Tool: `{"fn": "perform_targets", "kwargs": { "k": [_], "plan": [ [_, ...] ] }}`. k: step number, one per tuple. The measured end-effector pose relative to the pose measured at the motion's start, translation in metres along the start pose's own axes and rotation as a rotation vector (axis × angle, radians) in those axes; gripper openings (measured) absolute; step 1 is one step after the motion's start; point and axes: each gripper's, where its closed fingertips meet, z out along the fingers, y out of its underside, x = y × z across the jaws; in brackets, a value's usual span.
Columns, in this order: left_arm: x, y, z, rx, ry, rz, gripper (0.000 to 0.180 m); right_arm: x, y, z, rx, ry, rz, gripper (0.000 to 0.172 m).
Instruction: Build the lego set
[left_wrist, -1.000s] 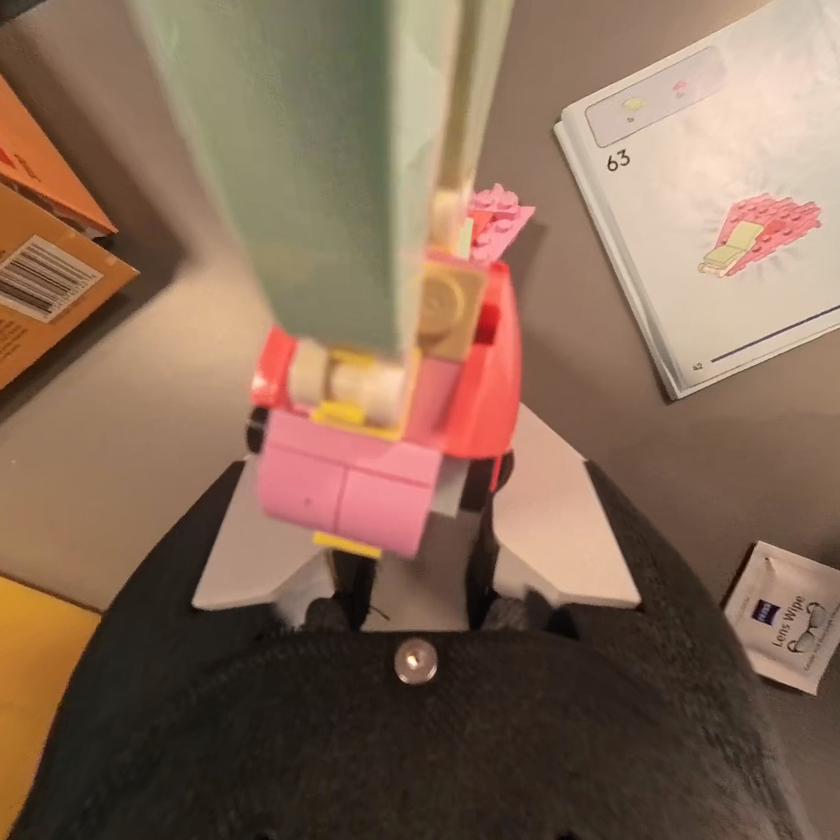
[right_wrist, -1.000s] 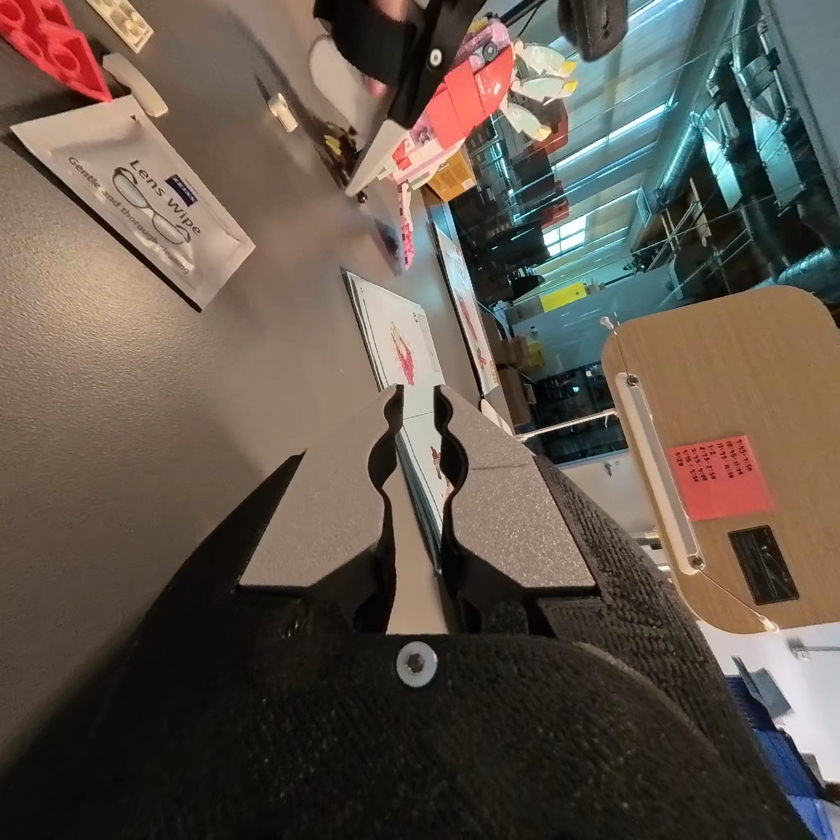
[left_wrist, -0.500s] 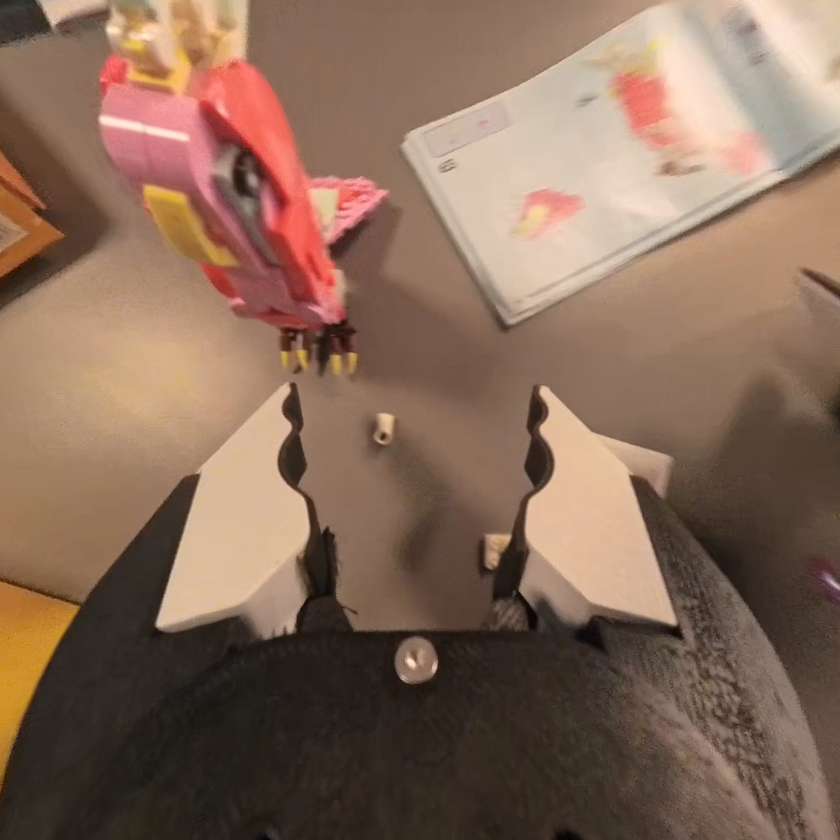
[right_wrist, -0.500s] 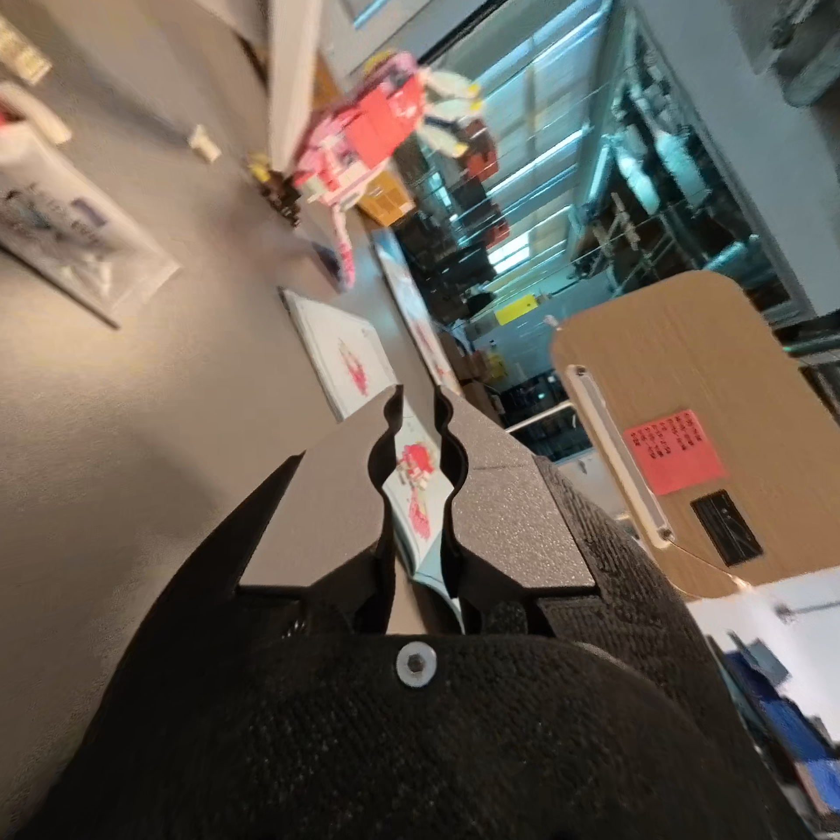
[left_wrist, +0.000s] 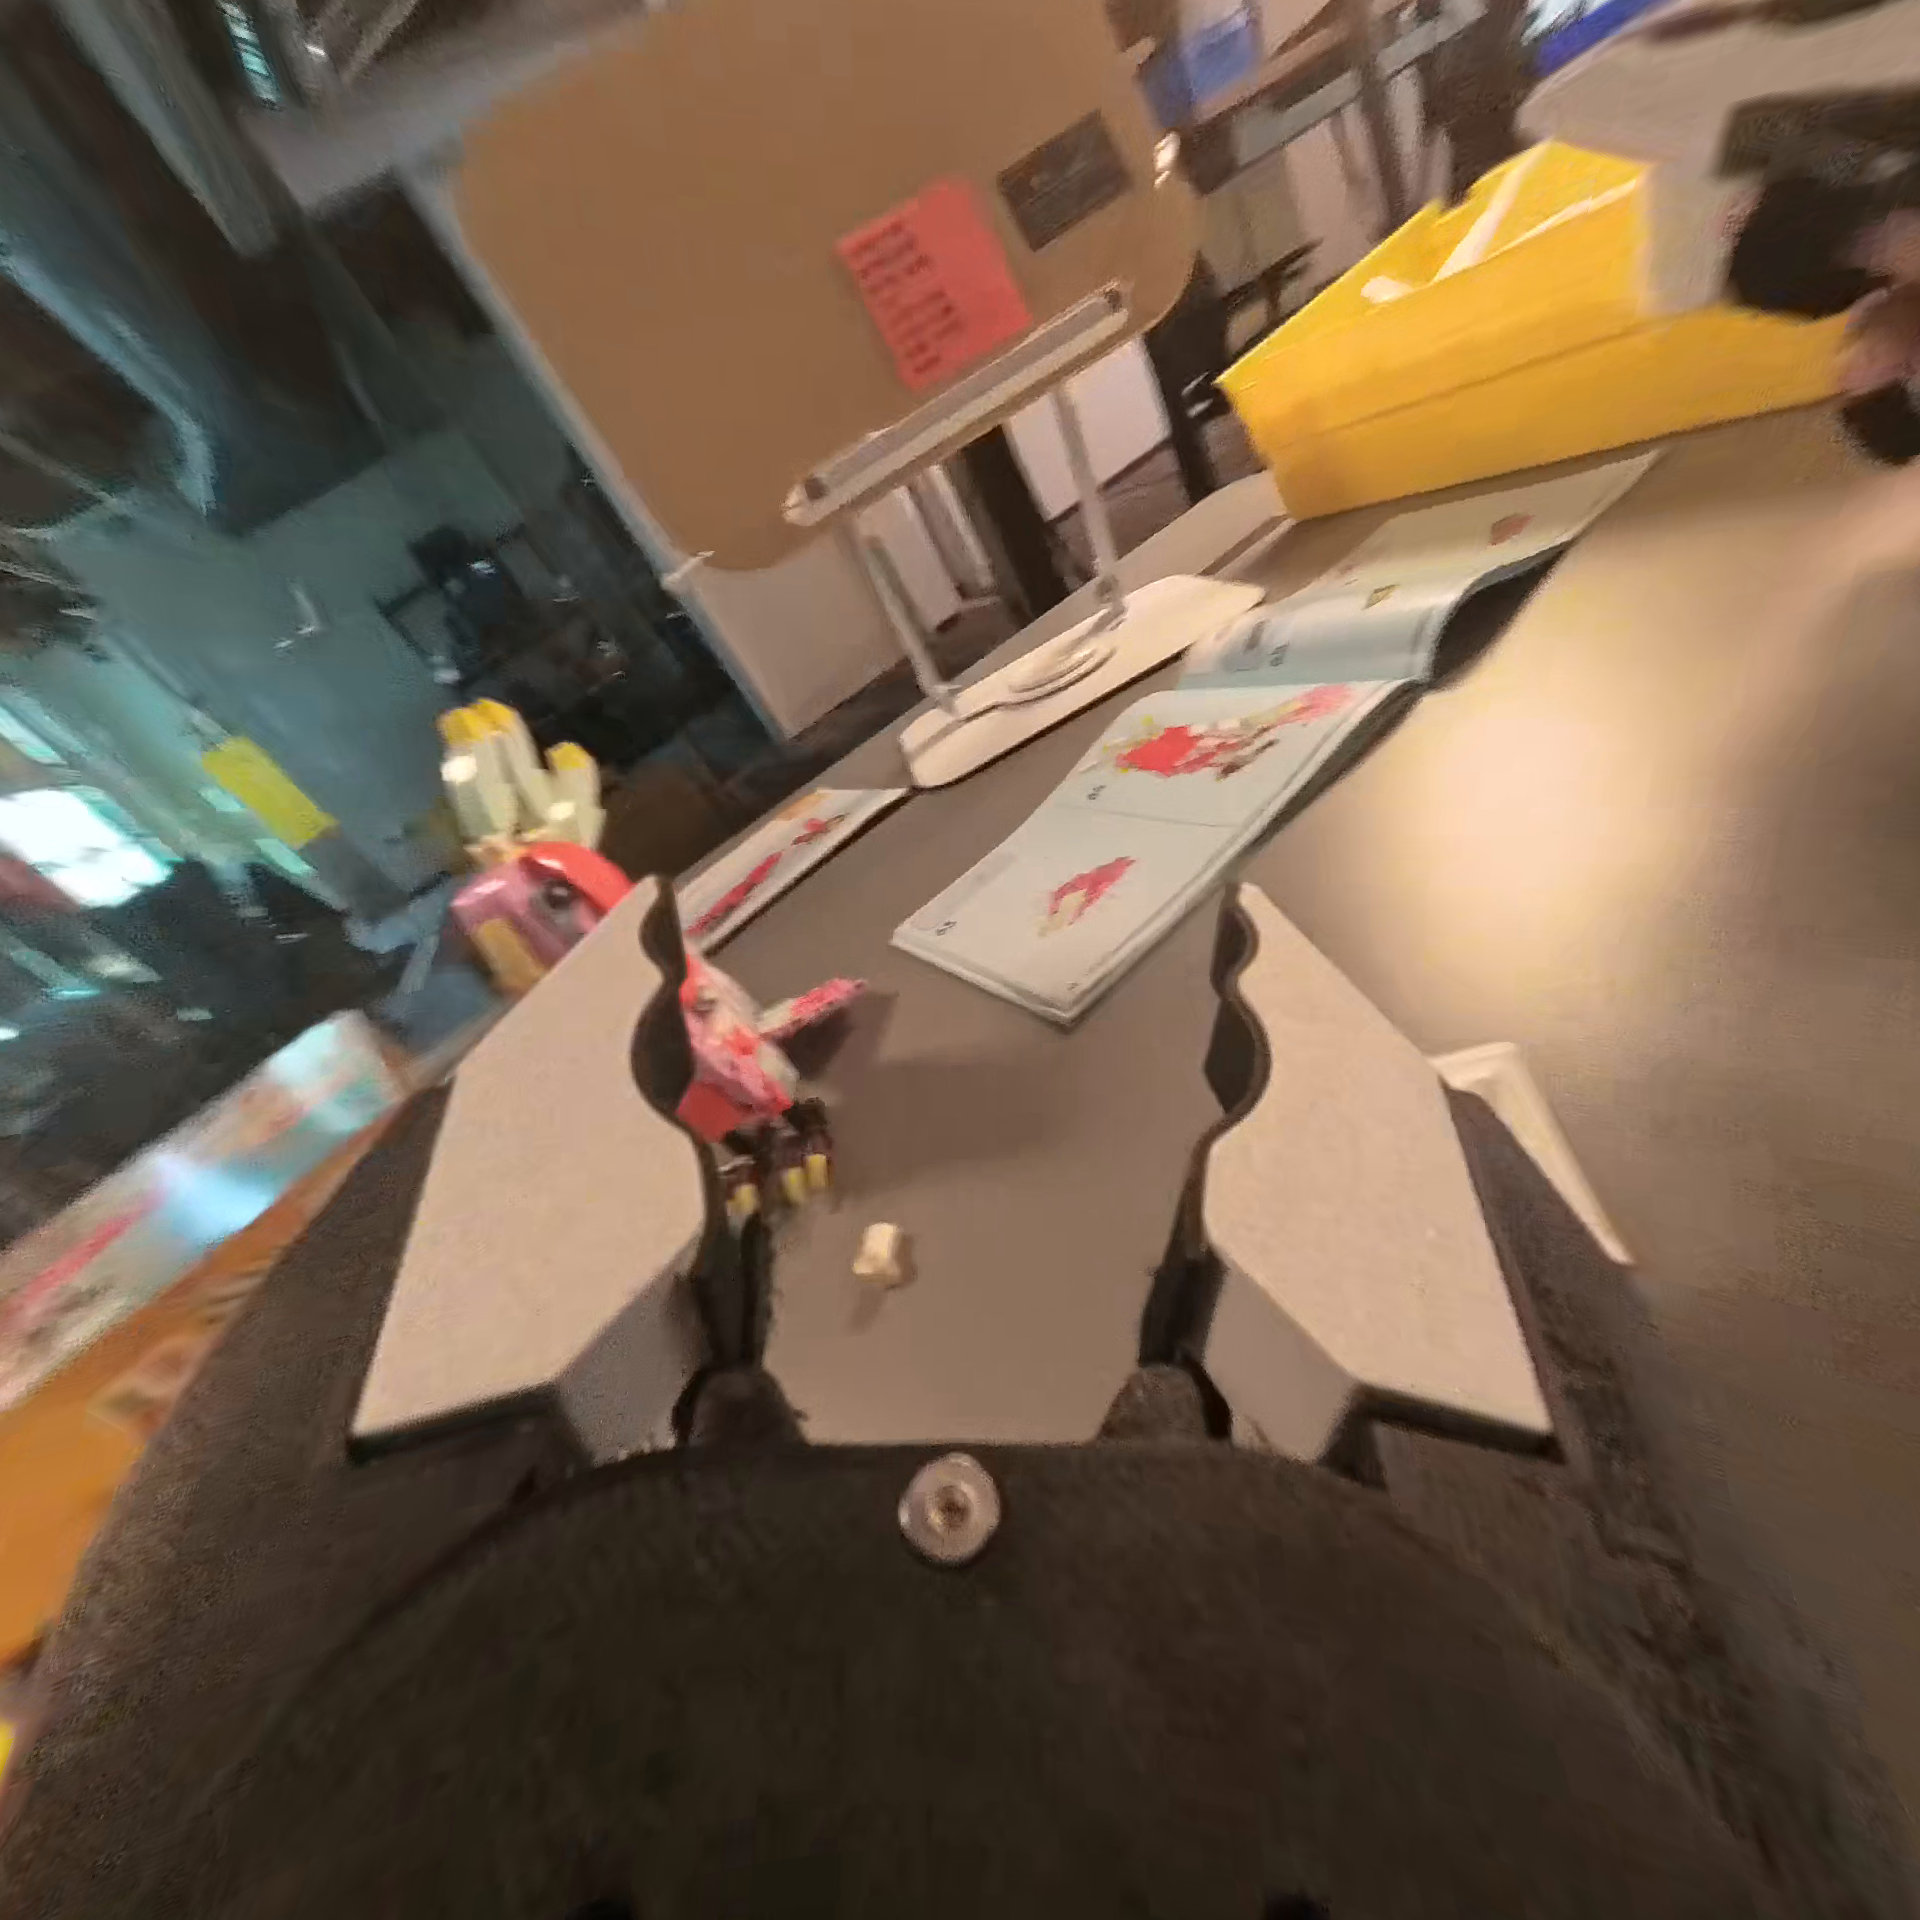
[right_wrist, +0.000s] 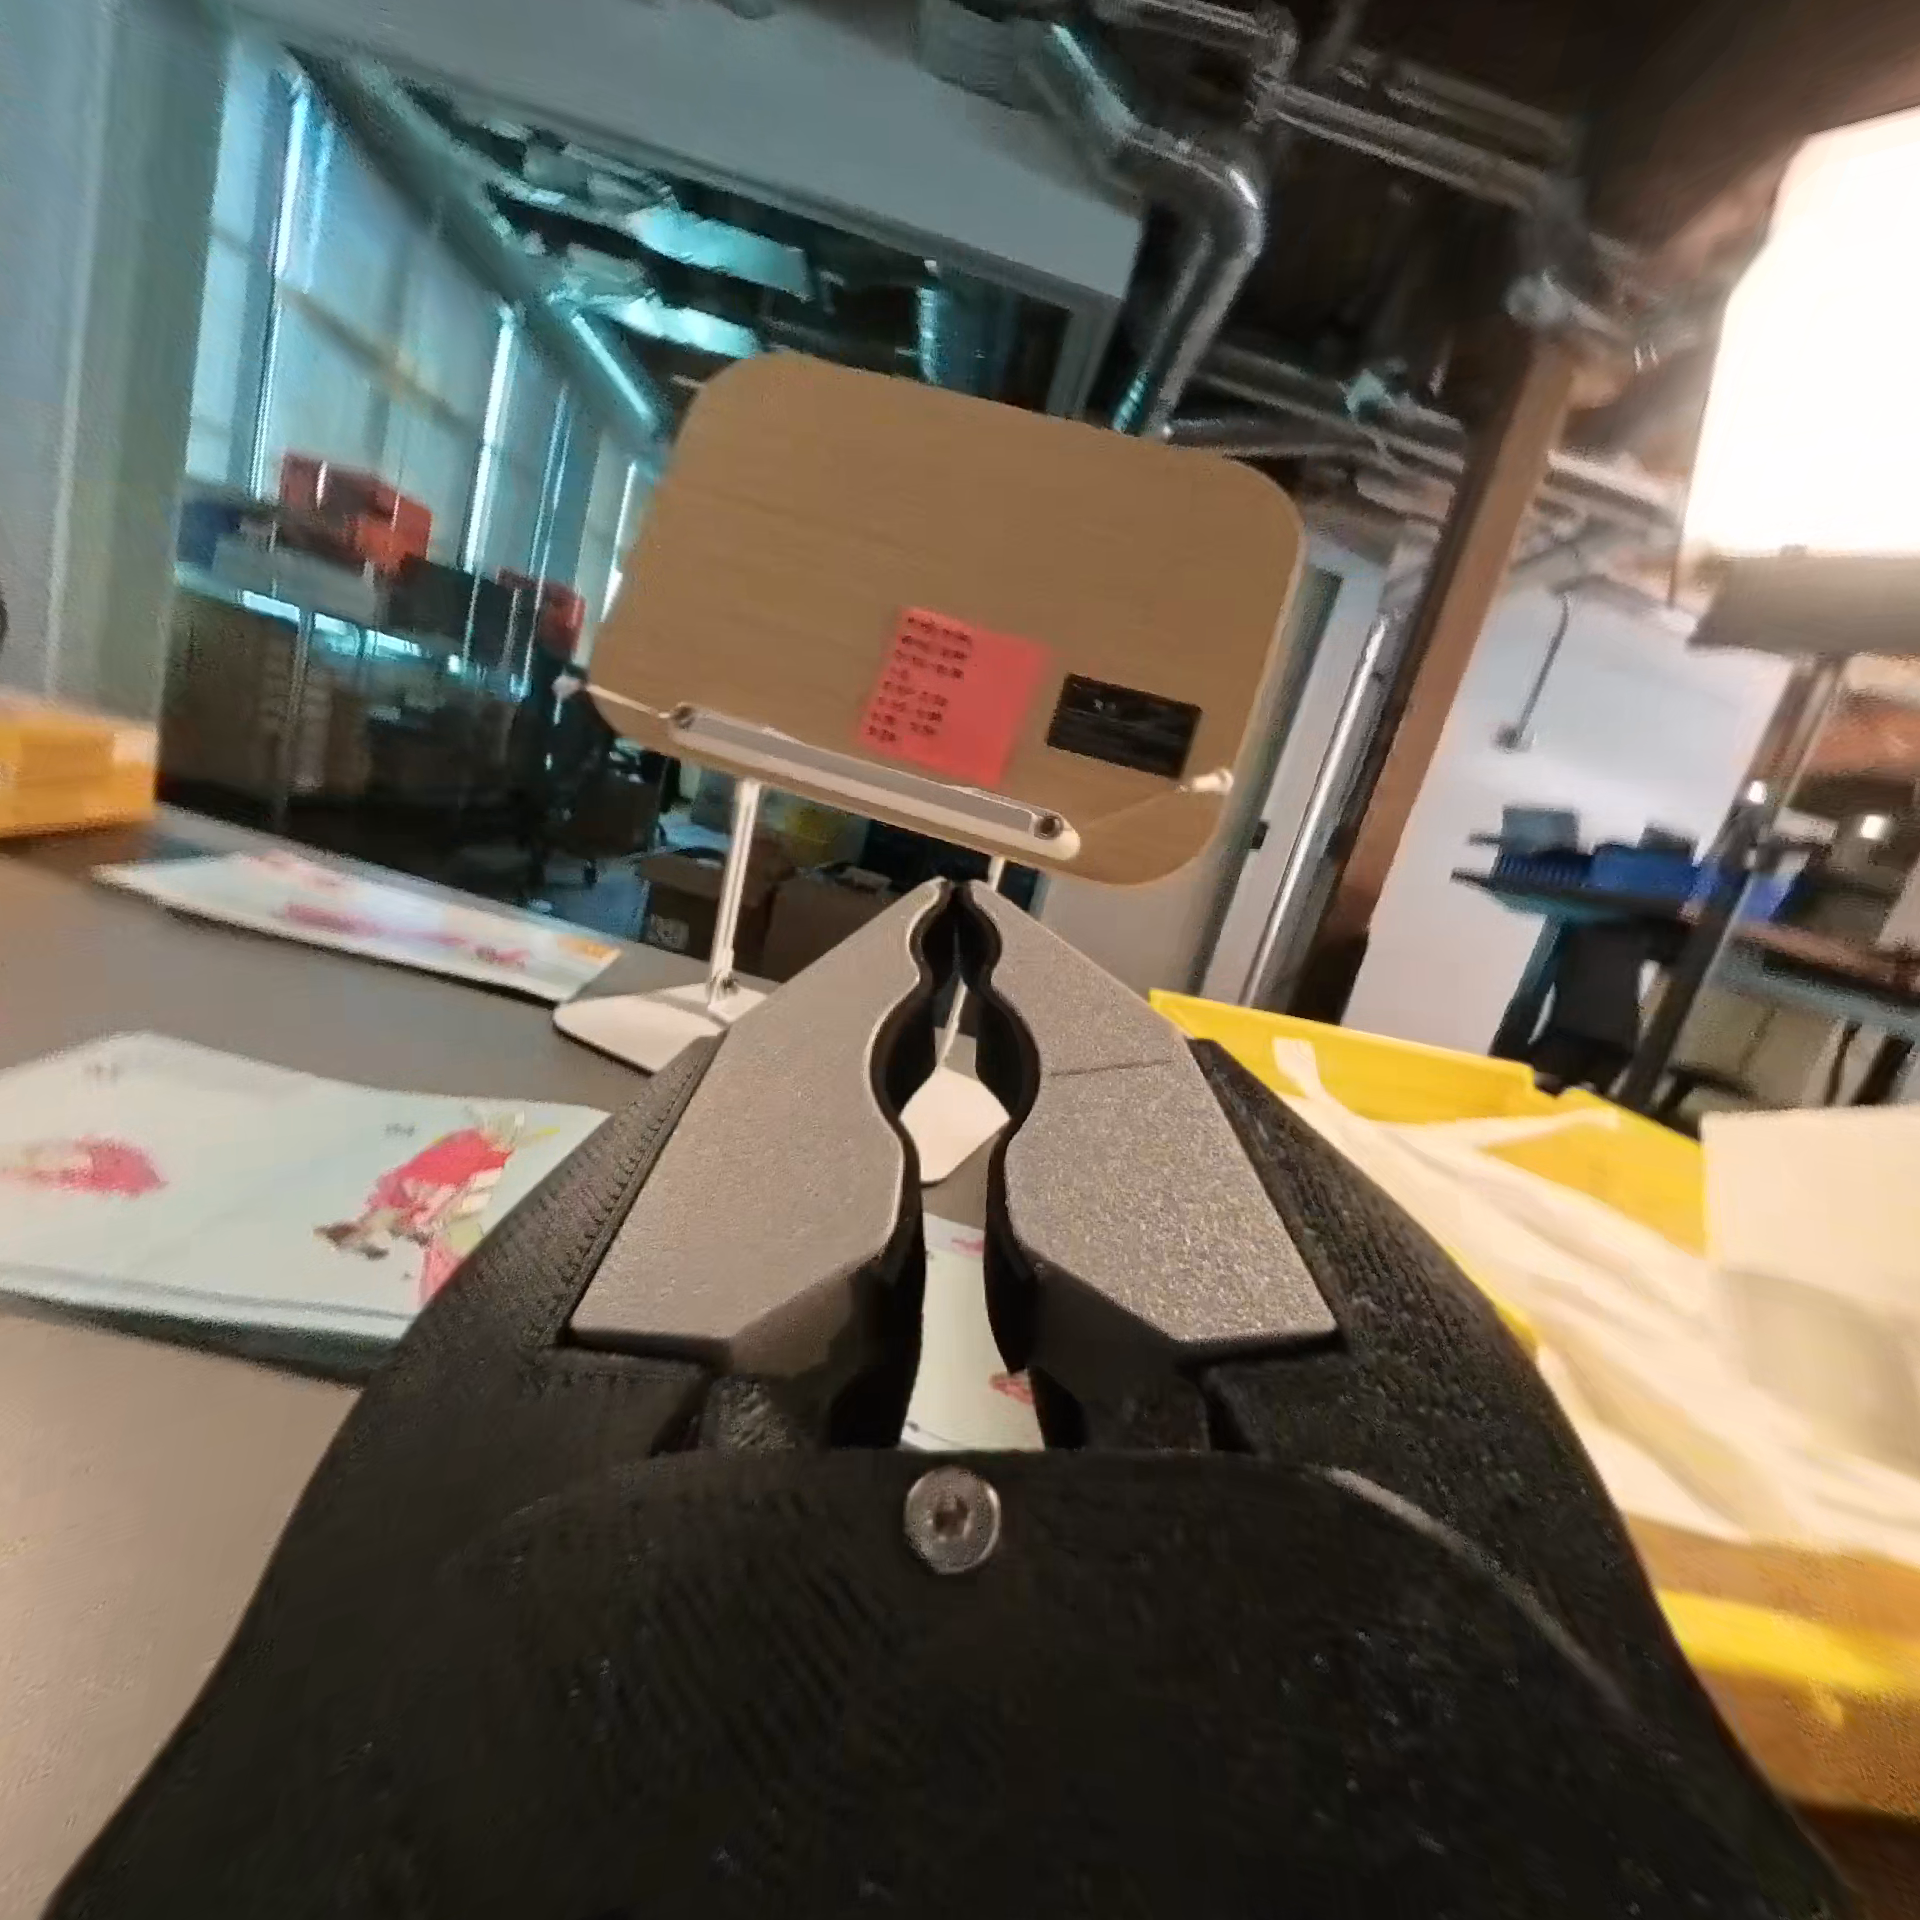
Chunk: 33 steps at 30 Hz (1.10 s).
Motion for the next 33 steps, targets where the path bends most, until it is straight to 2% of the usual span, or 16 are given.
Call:
{"fn": "perform_targets", "kwargs": {
  "k": [2, 3, 6, 9, 11, 14, 18, 21, 23, 25, 26, 27, 28, 30, 33],
  "plan": [
    [0.005, -0.003, -0.002, 0.044, 0.060, -0.106, 0.090, 0.013, 0.004, -0.001, -0.008, 0.036, 0.095, 0.000],
    [-0.002, -0.007, -0.003, 0.066, 0.039, -0.160, 0.084, 0.018, 0.007, -0.001, -0.017, 0.057, 0.111, 0.000],
    [-0.018, -0.016, -0.012, 0.133, 0.008, -0.293, 0.068, 0.020, 0.014, 0.000, -0.064, 0.121, 0.061, 0.005],
    [-0.035, -0.023, -0.027, 0.203, -0.077, -0.317, 0.049, 0.012, 0.014, 0.002, -0.090, 0.160, 0.043, 0.005],
    [-0.035, -0.029, -0.034, 0.219, -0.071, -0.316, 0.040, 0.001, 0.011, 0.004, -0.088, 0.162, 0.029, 0.005],
    [-0.025, -0.035, -0.044, 0.188, -0.028, -0.431, 0.039, -0.017, 0.003, 0.007, -0.064, 0.126, -0.012, 0.001],
    [-0.023, -0.059, -0.090, 0.189, -0.042, -0.462, 0.035, -0.033, -0.007, 0.004, -0.020, 0.050, -0.022, 0.000],
    [-0.060, -0.073, -0.141, 0.139, -0.100, -0.441, 0.022, -0.032, -0.011, -0.001, -0.005, 0.044, 0.026, 0.000],
    [-0.102, -0.053, -0.162, -0.079, -0.132, -0.390, 0.017, -0.034, -0.008, 0.001, -0.019, 0.045, 0.027, 0.000],
    [-0.133, -0.018, -0.169, -0.352, -0.024, -0.302, 0.025, -0.037, -0.007, 0.003, -0.026, 0.040, 0.024, 0.000],
    [-0.151, -0.002, -0.168, -0.435, 0.026, -0.216, 0.021, -0.039, -0.007, 0.004, -0.026, 0.033, 0.027, 0.000],
    [-0.162, 0.015, -0.165, -0.502, 0.116, -0.112, 0.019, -0.041, -0.007, 0.004, -0.026, 0.028, 0.027, 0.000],
    [-0.172, 0.039, -0.162, -0.588, 0.200, -0.036, 0.027, -0.042, -0.006, 0.005, -0.028, 0.024, 0.025, 0.000],
    [-0.177, 0.083, -0.155, -0.759, 0.392, -0.010, 0.038, -0.042, -0.005, 0.005, -0.032, 0.017, 0.031, 0.000],
    [-0.180, 0.136, -0.151, -0.951, 0.602, 0.034, 0.035, -0.041, -0.003, 0.005, -0.040, 0.019, 0.041, 0.000]
  ]
}}
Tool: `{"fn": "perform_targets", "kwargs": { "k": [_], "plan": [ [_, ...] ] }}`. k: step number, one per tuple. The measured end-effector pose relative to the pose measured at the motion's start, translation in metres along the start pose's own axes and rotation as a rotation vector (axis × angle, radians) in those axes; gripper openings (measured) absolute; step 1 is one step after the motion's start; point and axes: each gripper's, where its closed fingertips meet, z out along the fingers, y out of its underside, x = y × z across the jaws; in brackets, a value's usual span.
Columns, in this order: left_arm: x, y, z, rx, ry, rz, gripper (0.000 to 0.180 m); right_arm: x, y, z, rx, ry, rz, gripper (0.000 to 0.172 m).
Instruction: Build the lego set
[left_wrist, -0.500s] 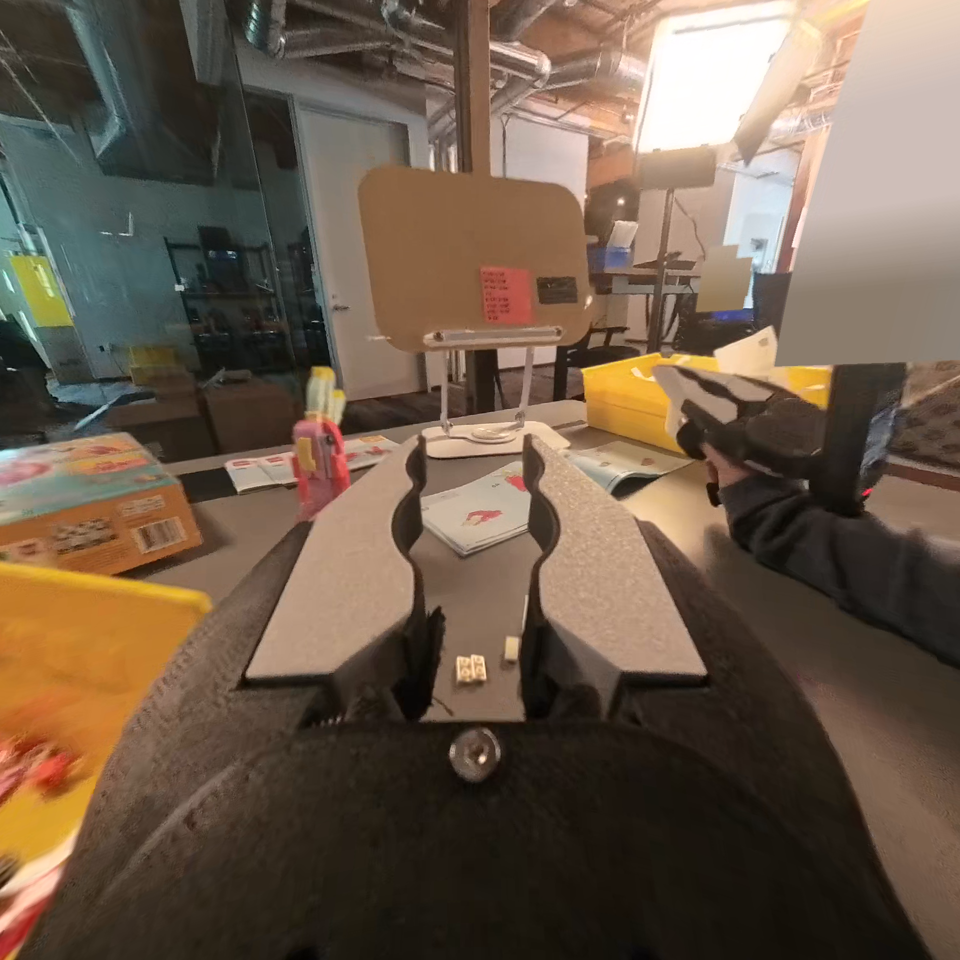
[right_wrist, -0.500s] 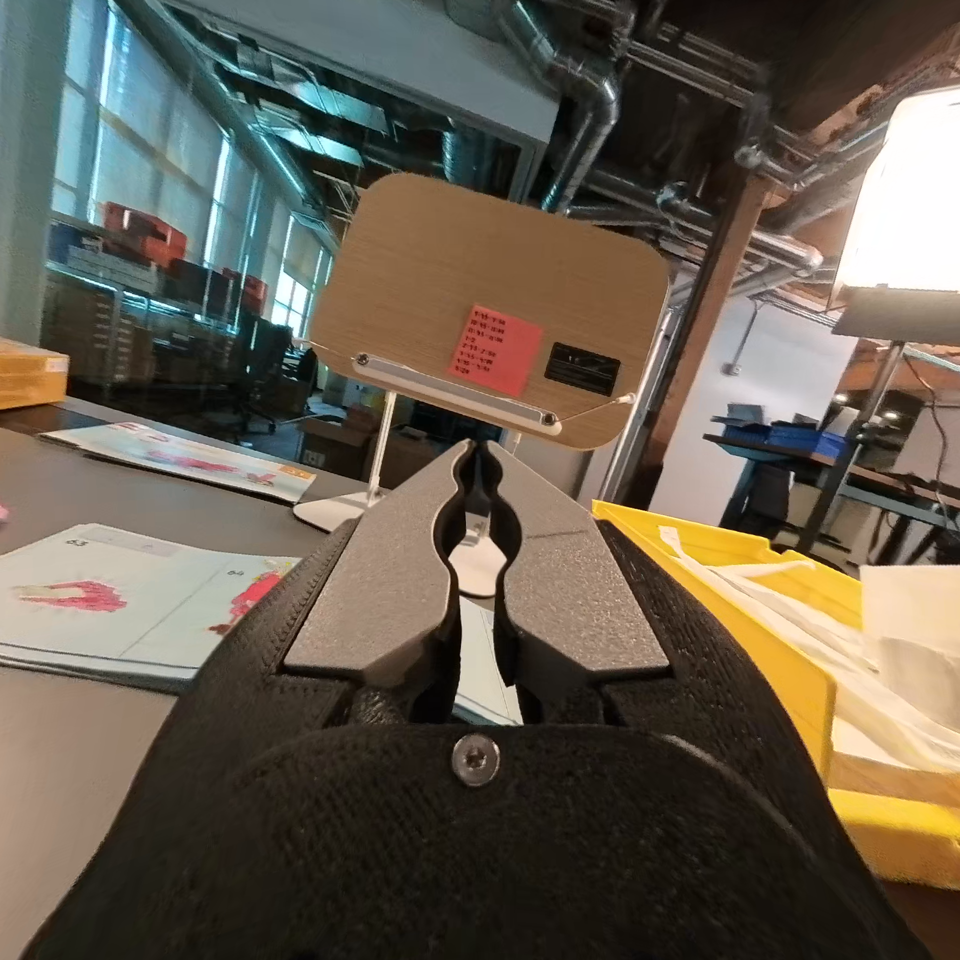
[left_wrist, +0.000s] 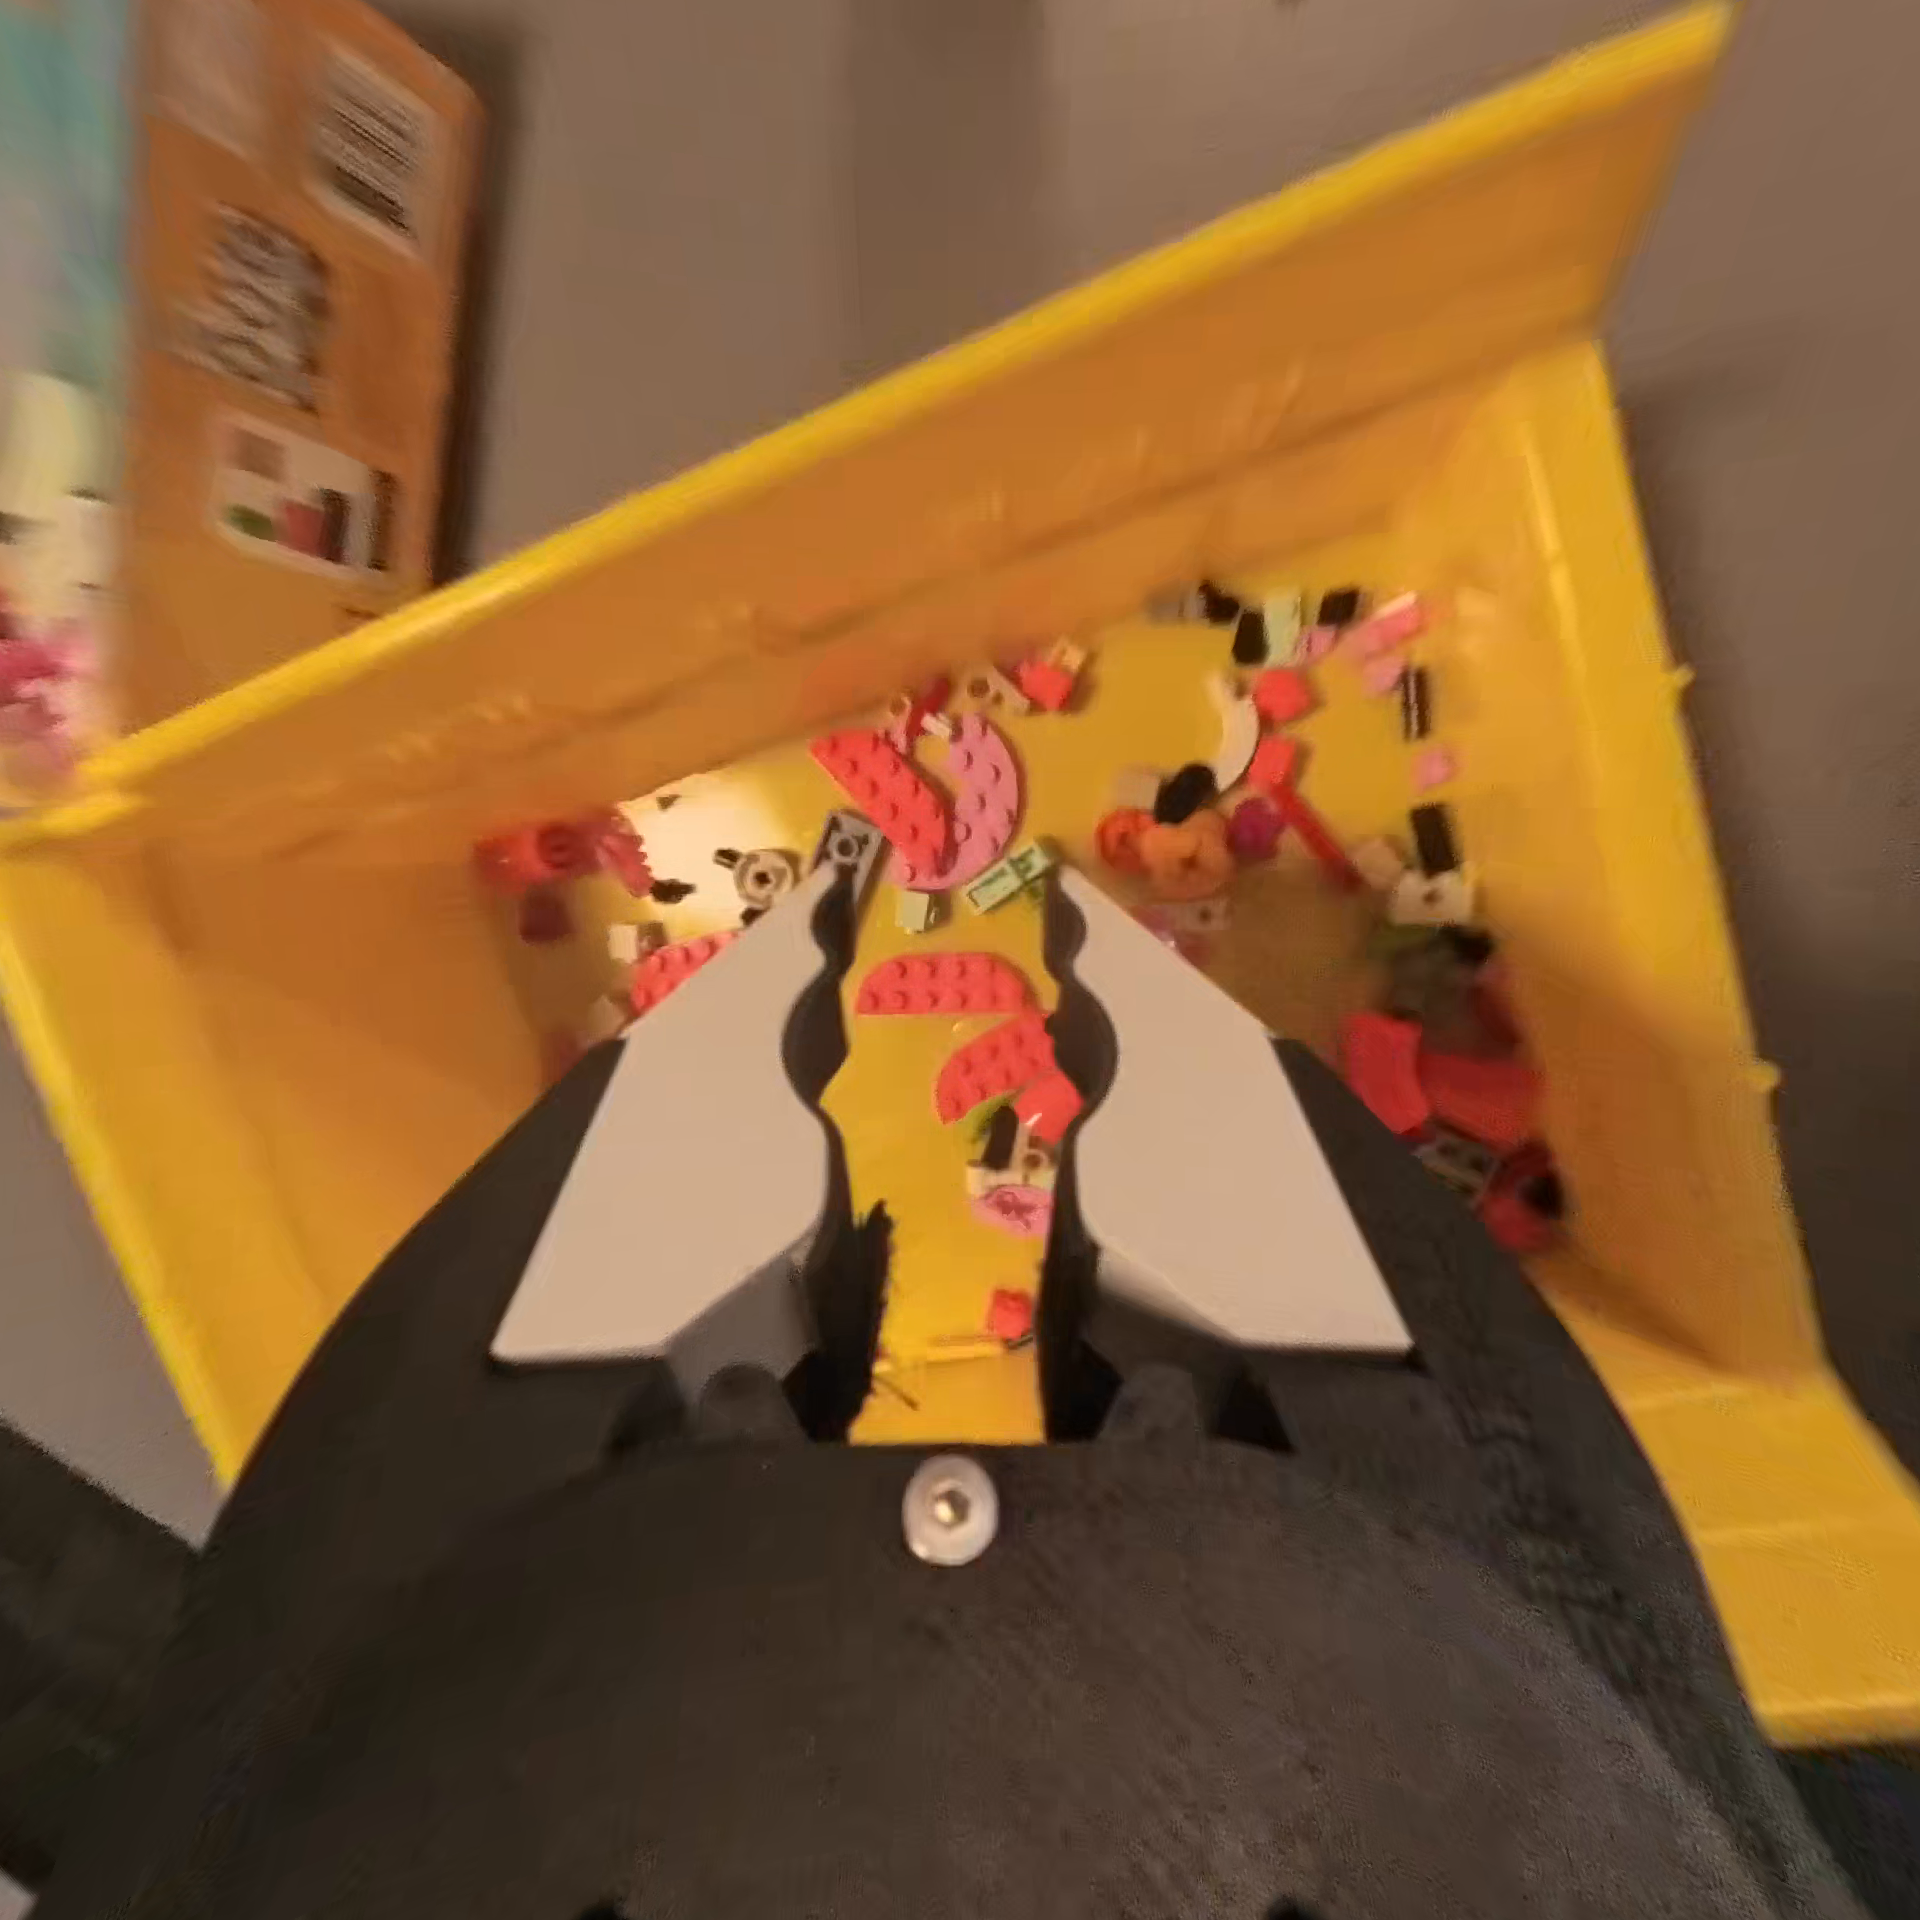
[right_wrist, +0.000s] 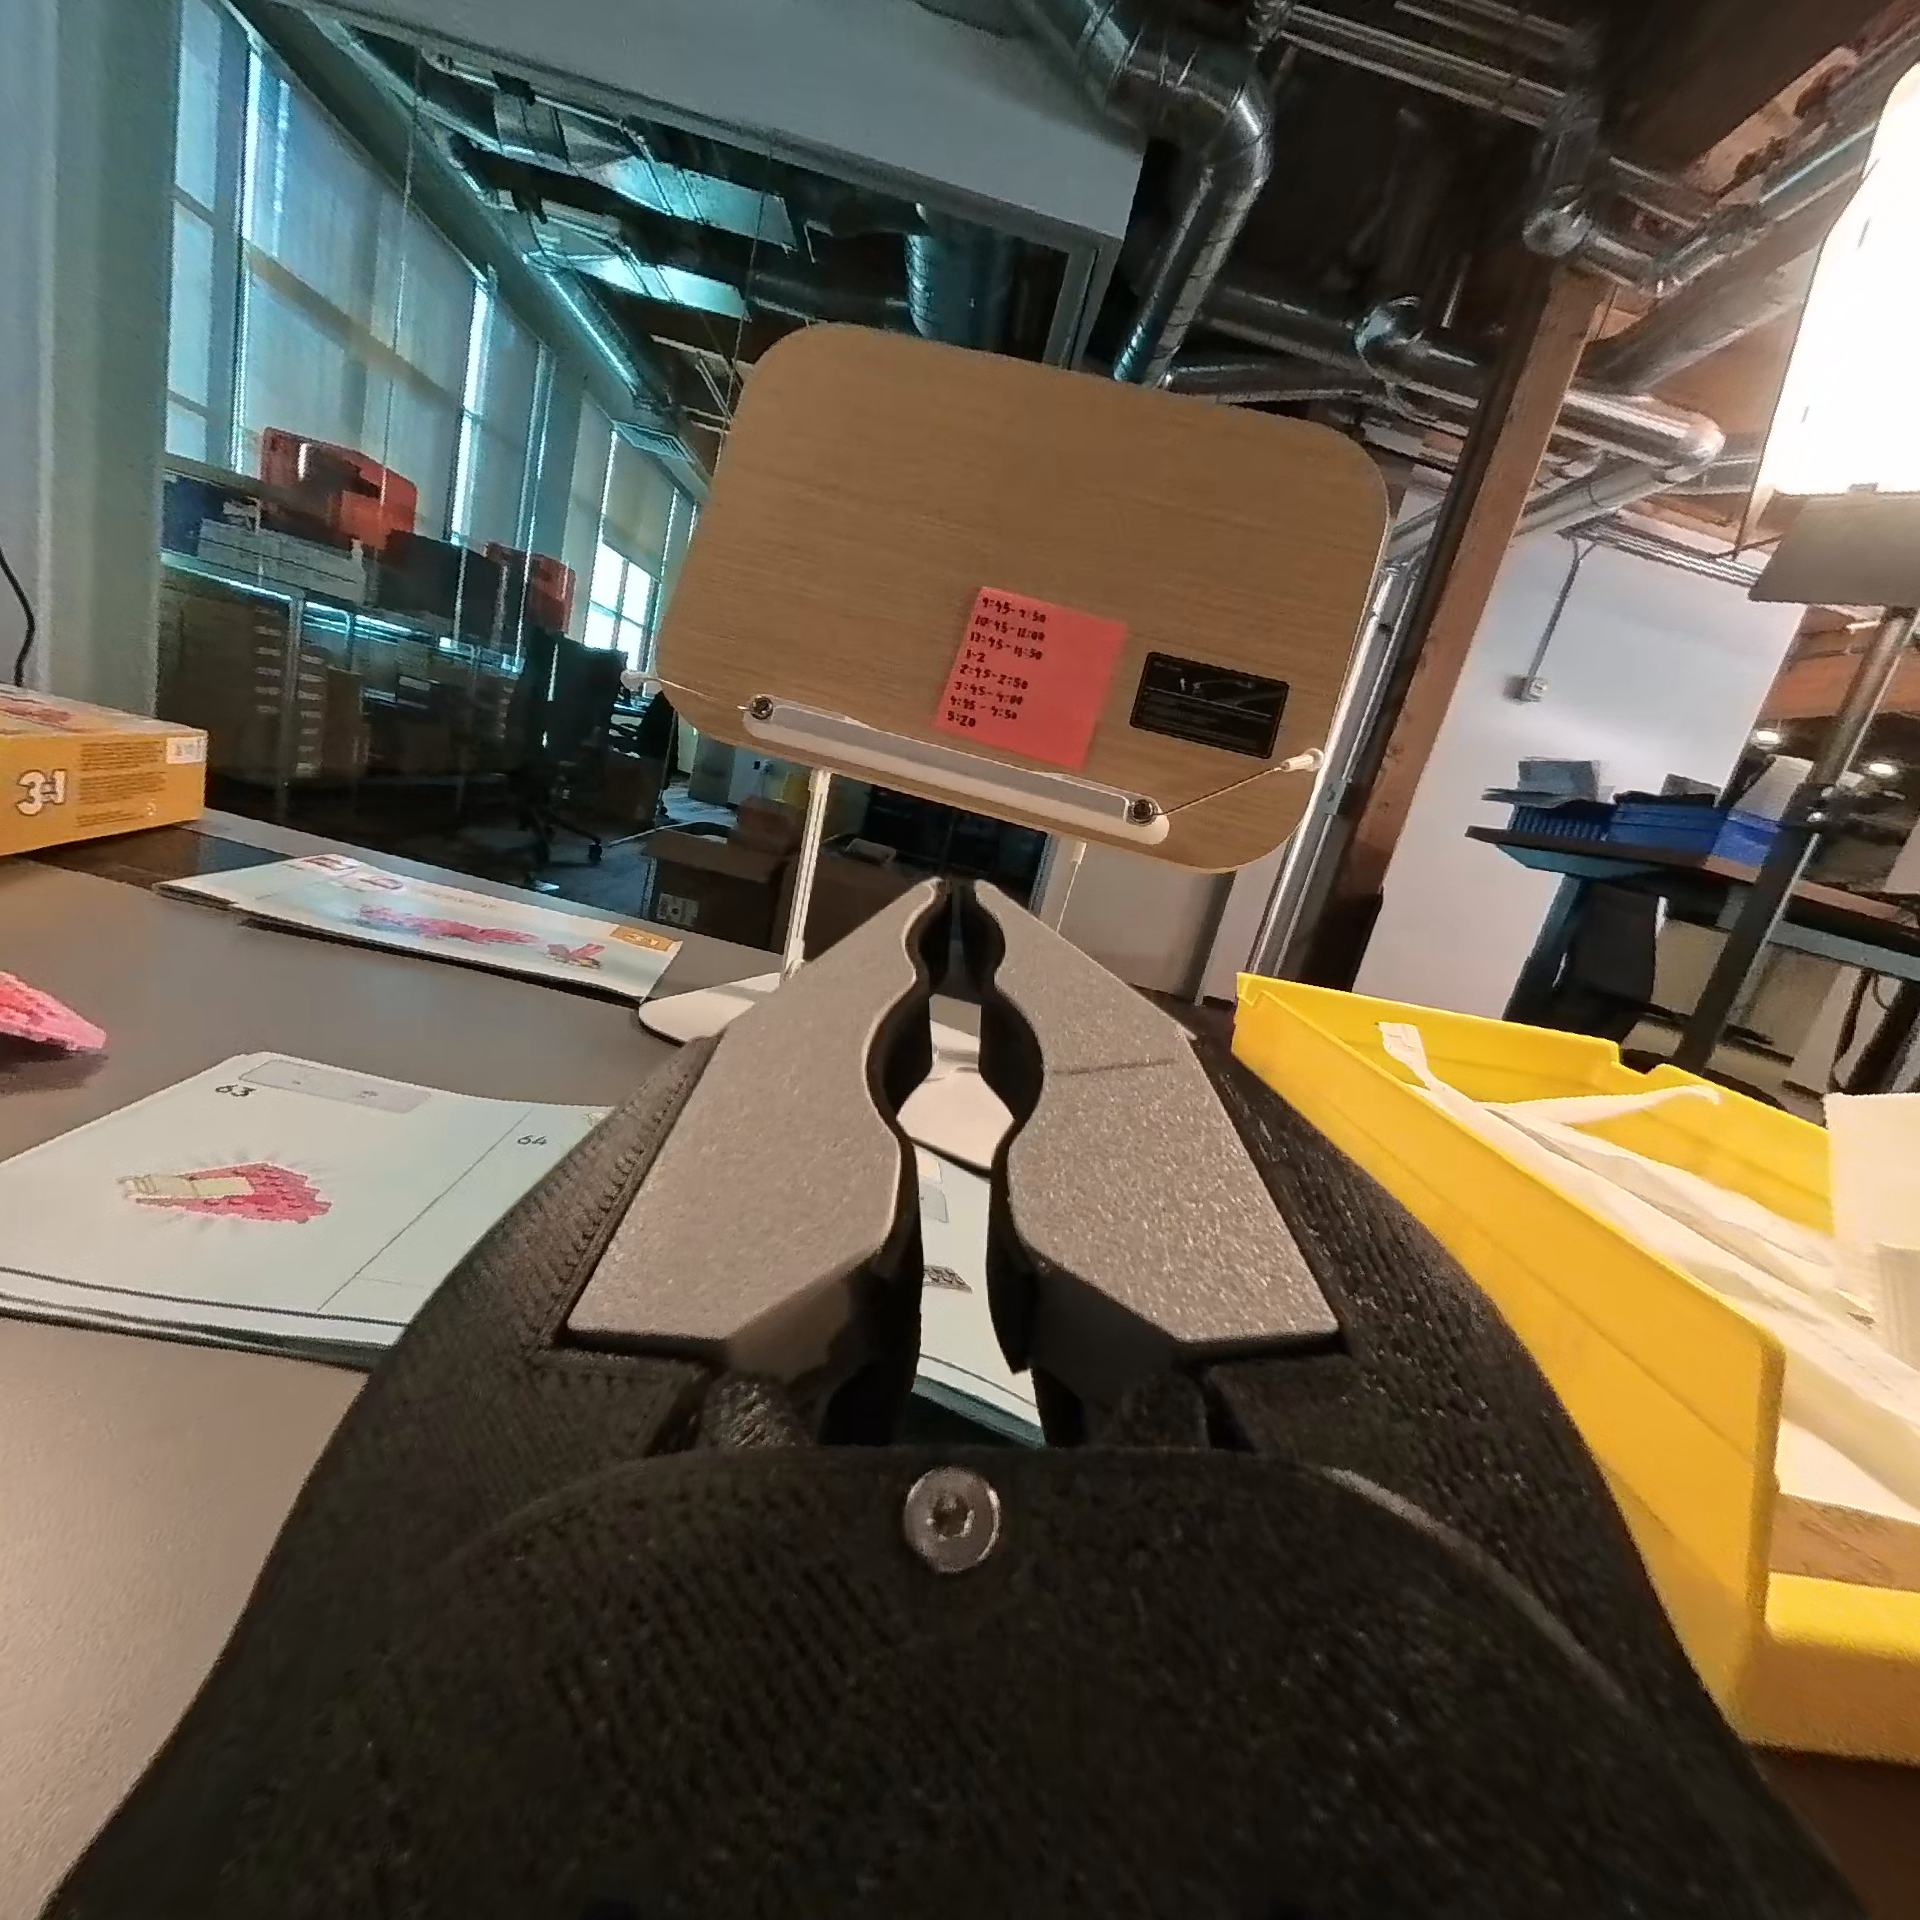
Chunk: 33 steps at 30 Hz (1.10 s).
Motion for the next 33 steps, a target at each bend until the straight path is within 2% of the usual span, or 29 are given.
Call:
{"fn": "perform_targets", "kwargs": {
  "k": [1, 4, 7, 10, 12, 13, 15, 17, 21, 22, 24, 27, 33],
  "plan": [
    [-0.002, 0.004, 0.008, -0.023, 0.050, 0.020, 0.030, 0.000, 0.001, 0.000, -0.003, 0.001, 0.002, 0.000],
    [-0.017, 0.016, 0.028, -0.096, 0.119, -0.004, 0.038, 0.001, 0.003, 0.002, -0.013, 0.002, 0.011, 0.000],
    [-0.024, 0.034, 0.042, -0.184, 0.168, -0.001, 0.037, 0.003, 0.006, 0.003, -0.023, 0.007, 0.020, 0.000],
    [-0.029, 0.036, 0.046, -0.177, 0.195, 0.014, 0.015, 0.002, 0.008, 0.004, -0.028, -0.004, 0.030, 0.000],
    [-0.035, 0.041, 0.047, -0.199, 0.204, 0.008, 0.016, 0.001, 0.008, 0.004, -0.029, -0.011, 0.030, 0.000],
    [-0.034, 0.042, 0.046, -0.212, 0.218, 0.007, 0.024, 0.000, 0.008, 0.004, -0.028, -0.013, 0.030, 0.000],
    [-0.036, 0.042, 0.045, -0.224, 0.214, 0.024, 0.028, -0.001, 0.009, 0.005, -0.030, -0.022, 0.033, 0.000],
    [-0.035, 0.034, 0.043, -0.187, 0.228, 0.017, 0.029, -0.002, 0.009, 0.005, -0.031, -0.025, 0.033, 0.000],
    [-0.039, 0.047, 0.049, -0.272, 0.224, 0.044, 0.033, -0.004, 0.011, 0.006, -0.038, -0.037, 0.037, 0.000],
    [-0.039, 0.045, 0.050, -0.258, 0.229, 0.045, 0.027, -0.006, 0.012, 0.006, -0.045, -0.051, 0.044, 0.000],
    [-0.037, 0.035, 0.049, -0.196, 0.292, -0.039, 0.021, -0.007, 0.016, 0.008, -0.062, -0.061, 0.052, 0.000],
    [-0.034, 0.038, 0.051, -0.207, 0.353, -0.117, 0.032, -0.006, 0.015, 0.007, -0.056, -0.058, 0.058, 0.000],
    [-0.035, 0.036, 0.052, -0.195, 0.239, 0.081, 0.029, -0.006, 0.018, 0.008, -0.069, -0.058, 0.067, 0.000]
  ]
}}
